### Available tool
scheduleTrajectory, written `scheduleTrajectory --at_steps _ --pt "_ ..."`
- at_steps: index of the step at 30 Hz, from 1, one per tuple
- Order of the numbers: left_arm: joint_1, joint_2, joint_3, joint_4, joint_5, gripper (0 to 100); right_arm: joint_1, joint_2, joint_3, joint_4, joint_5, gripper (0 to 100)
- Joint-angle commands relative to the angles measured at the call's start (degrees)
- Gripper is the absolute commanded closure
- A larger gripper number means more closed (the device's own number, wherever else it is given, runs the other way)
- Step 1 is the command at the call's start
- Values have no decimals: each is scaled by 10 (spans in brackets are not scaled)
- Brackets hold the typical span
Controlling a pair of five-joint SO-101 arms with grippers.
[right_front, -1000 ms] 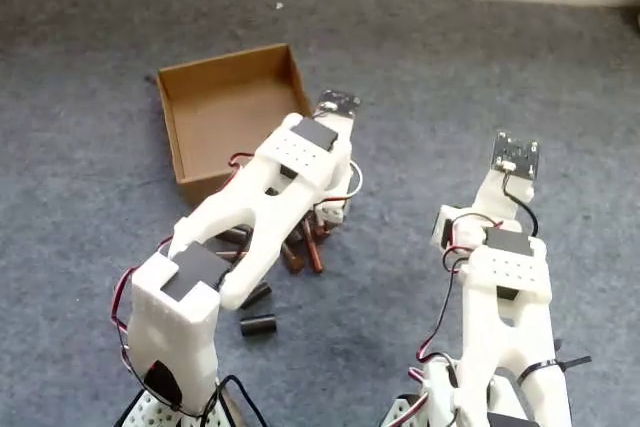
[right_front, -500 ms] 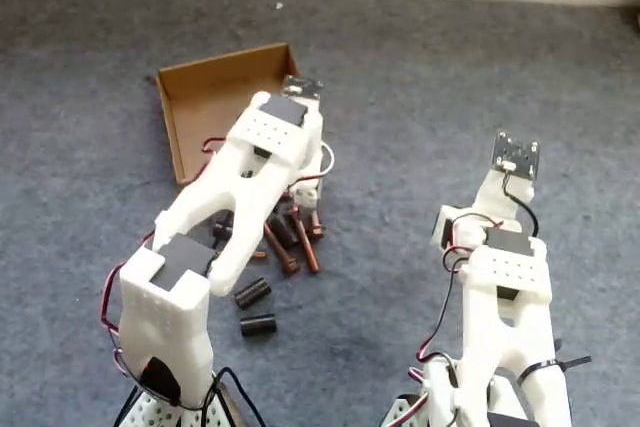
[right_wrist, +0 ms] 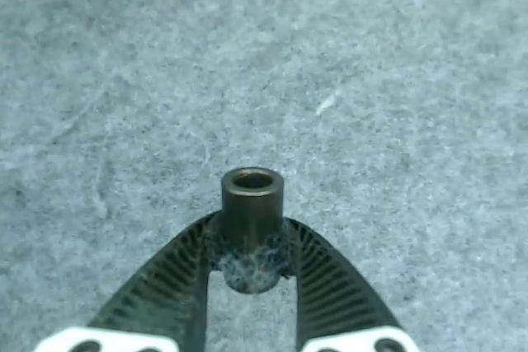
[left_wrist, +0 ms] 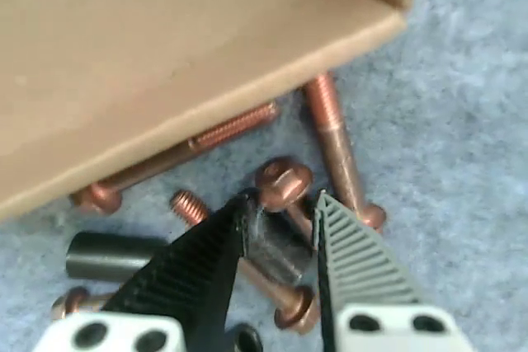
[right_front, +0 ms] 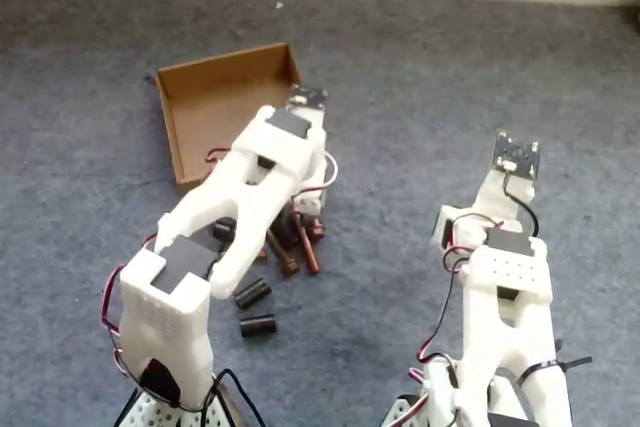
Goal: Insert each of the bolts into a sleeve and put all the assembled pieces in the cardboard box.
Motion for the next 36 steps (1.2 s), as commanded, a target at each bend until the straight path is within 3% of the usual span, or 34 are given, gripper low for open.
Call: scheduleTrajectory --at_steps 1,9,19,26,36 --pt "7 -2 38 -62 6 845 4 -24 -8 -16 -4 994" --pt "60 -2 59 -86 6 845 4 -24 -8 -16 -4 994" --pt "62 -2 57 -89 6 851 4 -24 -8 -16 -4 994" --pt "63 -2 58 -113 3 990 4 -24 -8 -16 -4 994" --pt "75 -8 57 -109 2 995 4 -24 -8 -16 -4 994"
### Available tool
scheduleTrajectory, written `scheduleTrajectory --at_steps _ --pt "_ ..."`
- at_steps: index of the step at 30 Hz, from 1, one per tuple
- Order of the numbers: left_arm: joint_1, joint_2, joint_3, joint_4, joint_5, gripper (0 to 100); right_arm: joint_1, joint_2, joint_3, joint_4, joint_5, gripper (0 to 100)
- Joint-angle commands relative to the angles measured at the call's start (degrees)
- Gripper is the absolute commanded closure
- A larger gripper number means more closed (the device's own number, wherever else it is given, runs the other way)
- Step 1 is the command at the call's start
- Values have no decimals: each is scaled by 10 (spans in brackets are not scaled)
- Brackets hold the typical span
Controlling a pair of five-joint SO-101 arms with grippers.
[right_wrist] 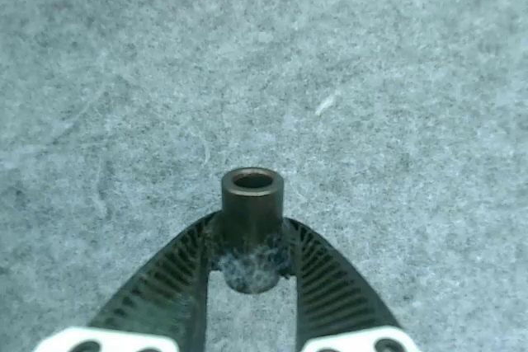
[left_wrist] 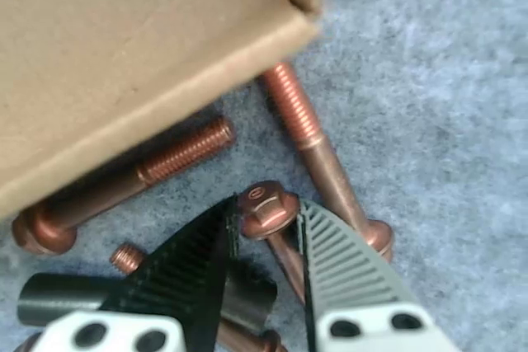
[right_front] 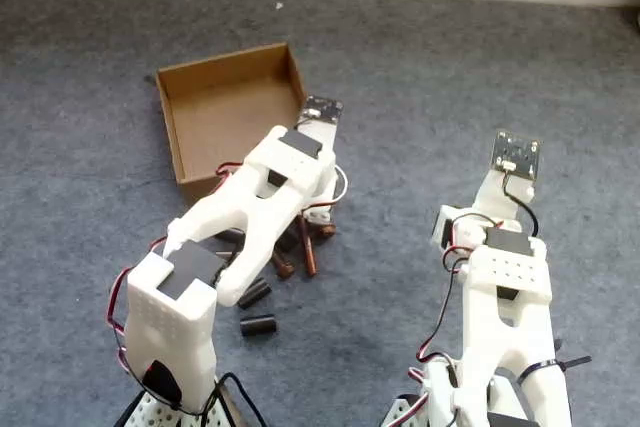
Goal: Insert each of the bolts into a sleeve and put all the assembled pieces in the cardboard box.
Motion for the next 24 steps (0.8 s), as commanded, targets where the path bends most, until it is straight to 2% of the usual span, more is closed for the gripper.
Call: scheduleTrajectory --at_steps 1,6,11,15,24 --pt "27 -9 -6 -9 2 995 4 -24 -8 -16 -4 994" --pt "47 -28 -2 -4 2 995 4 -24 -8 -16 -3 994" --pt "51 -108 -2 50 1 995 4 -25 -8 -16 -3 994" --pt "48 -173 0 84 -51 995 4 -25 -8 -16 -3 994" --pt "37 -334 49 93 -87 995 3 -69 -8 2 -3 994"
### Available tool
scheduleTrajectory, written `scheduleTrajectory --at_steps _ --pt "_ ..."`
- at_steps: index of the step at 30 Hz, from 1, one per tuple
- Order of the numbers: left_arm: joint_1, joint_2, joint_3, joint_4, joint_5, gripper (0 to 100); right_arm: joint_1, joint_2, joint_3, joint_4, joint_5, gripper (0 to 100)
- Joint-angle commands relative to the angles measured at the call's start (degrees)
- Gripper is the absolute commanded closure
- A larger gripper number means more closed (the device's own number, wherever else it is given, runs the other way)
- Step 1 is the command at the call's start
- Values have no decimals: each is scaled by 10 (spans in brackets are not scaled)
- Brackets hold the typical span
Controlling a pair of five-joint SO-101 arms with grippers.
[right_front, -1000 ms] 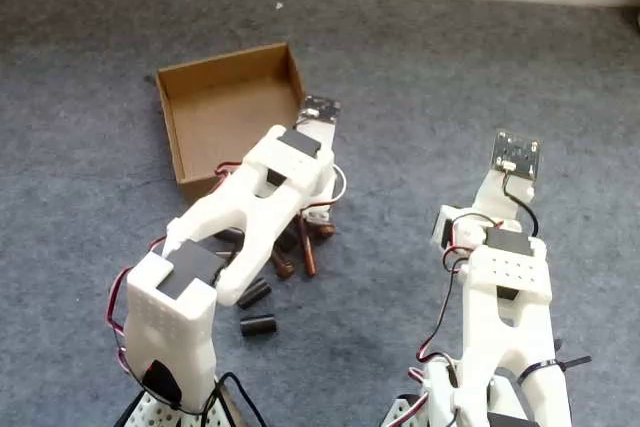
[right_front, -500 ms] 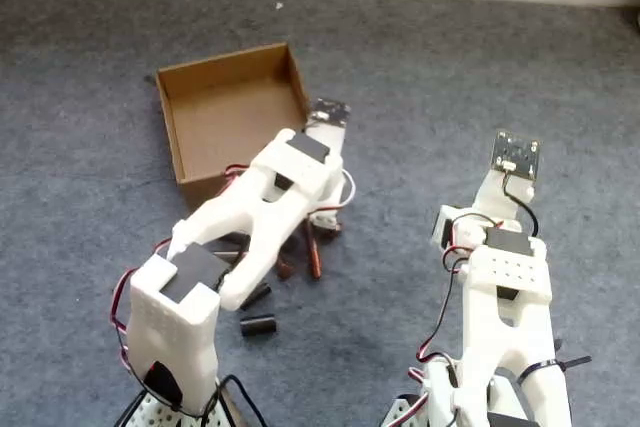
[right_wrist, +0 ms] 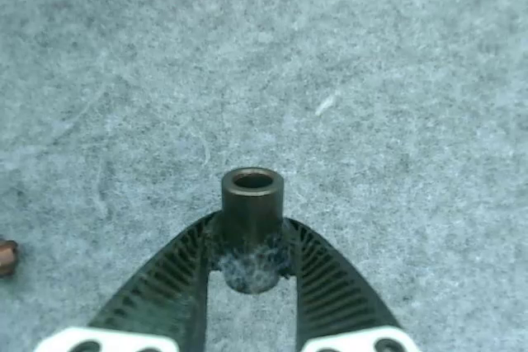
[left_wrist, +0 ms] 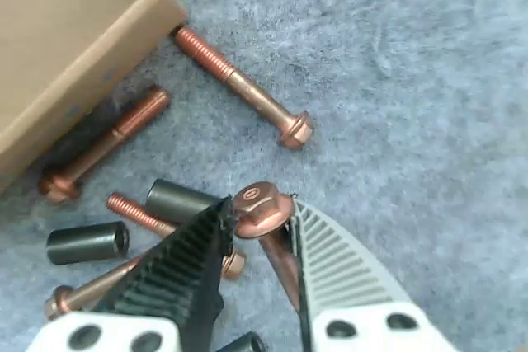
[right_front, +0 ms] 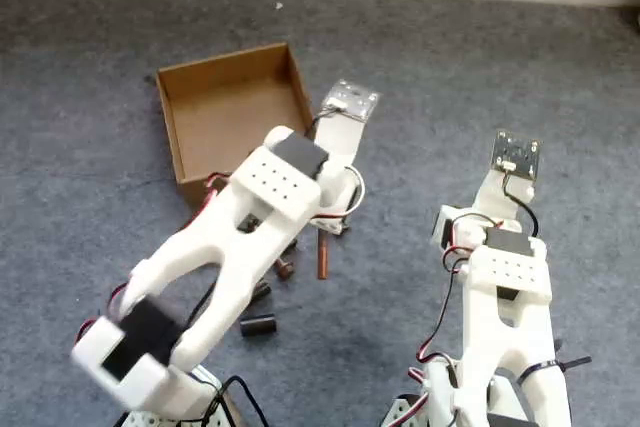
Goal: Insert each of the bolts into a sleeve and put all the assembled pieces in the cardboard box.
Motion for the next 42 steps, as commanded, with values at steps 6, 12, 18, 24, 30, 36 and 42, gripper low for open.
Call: scheduleTrajectory --at_steps 6,12,18,24,30,36,42 --pt "-49 -247 68 -4 -53 995 -51 -253 -1 40 -2 994" --pt "-87 -391 149 -74 -53 995 -162 -391 46 48 -2 994" --pt "-111 -530 256 -175 -53 995 -292 -458 80 45 75 994" --pt "-133 -663 349 -260 -53 993 -404 -484 82 44 114 994" --pt "-135 -775 399 -283 -51 993 -463 -485 97 42 157 994" --pt "-135 -844 441 -303 -49 993 -465 -485 183 -59 153 994" --pt "-108 -861 502 -351 -51 993 -464 -486 205 -85 152 994"
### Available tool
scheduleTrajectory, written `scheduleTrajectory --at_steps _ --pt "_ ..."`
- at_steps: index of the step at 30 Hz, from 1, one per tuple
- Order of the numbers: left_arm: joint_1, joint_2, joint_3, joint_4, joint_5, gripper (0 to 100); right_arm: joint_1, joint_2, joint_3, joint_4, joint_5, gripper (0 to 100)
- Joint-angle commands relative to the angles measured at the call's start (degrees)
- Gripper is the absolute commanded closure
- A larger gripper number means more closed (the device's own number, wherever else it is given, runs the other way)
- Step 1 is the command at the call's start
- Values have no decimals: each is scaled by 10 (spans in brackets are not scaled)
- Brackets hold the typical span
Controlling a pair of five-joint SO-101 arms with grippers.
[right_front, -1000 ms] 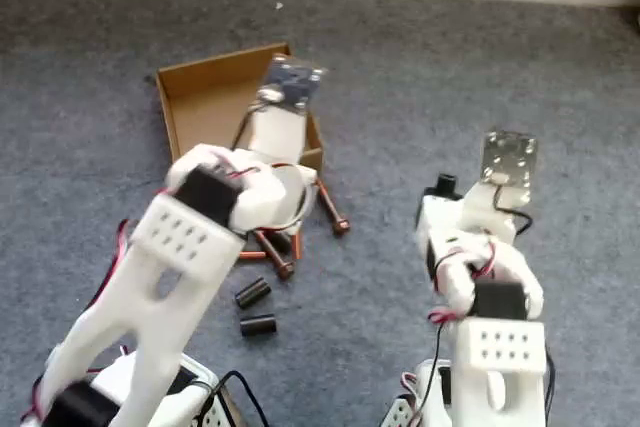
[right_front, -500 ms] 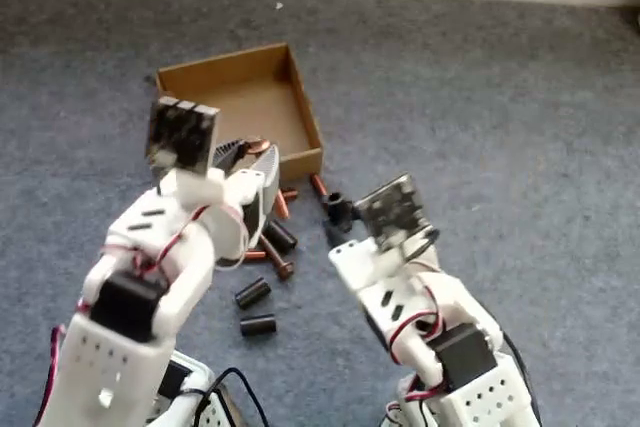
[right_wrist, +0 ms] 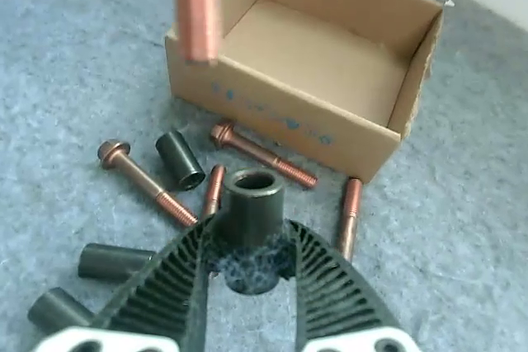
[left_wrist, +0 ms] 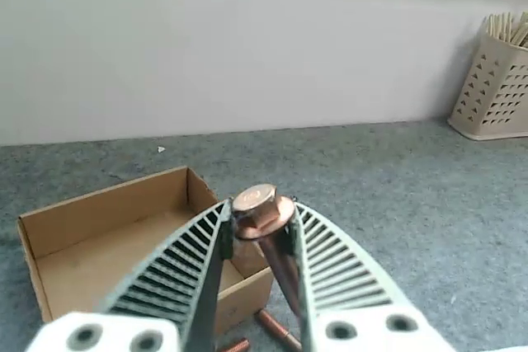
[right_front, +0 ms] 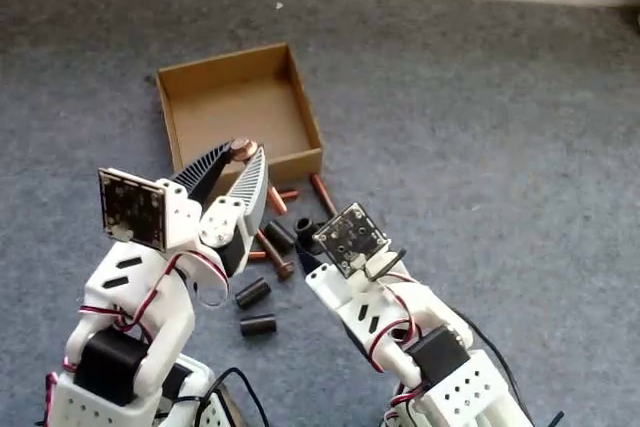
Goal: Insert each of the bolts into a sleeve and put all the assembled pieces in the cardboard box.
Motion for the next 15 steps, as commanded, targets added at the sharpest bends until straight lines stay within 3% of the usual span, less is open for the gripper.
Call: scheduleTrajectory --at_steps 1,8,15 --pt "28 -12 22 -45 -7 993 -5 -18 -7 -27 5 994" --pt "34 -13 18 -53 -7 992 27 -239 89 -27 7 994" --pt "55 -13 19 -51 -8 992 28 -218 131 -44 8 994"
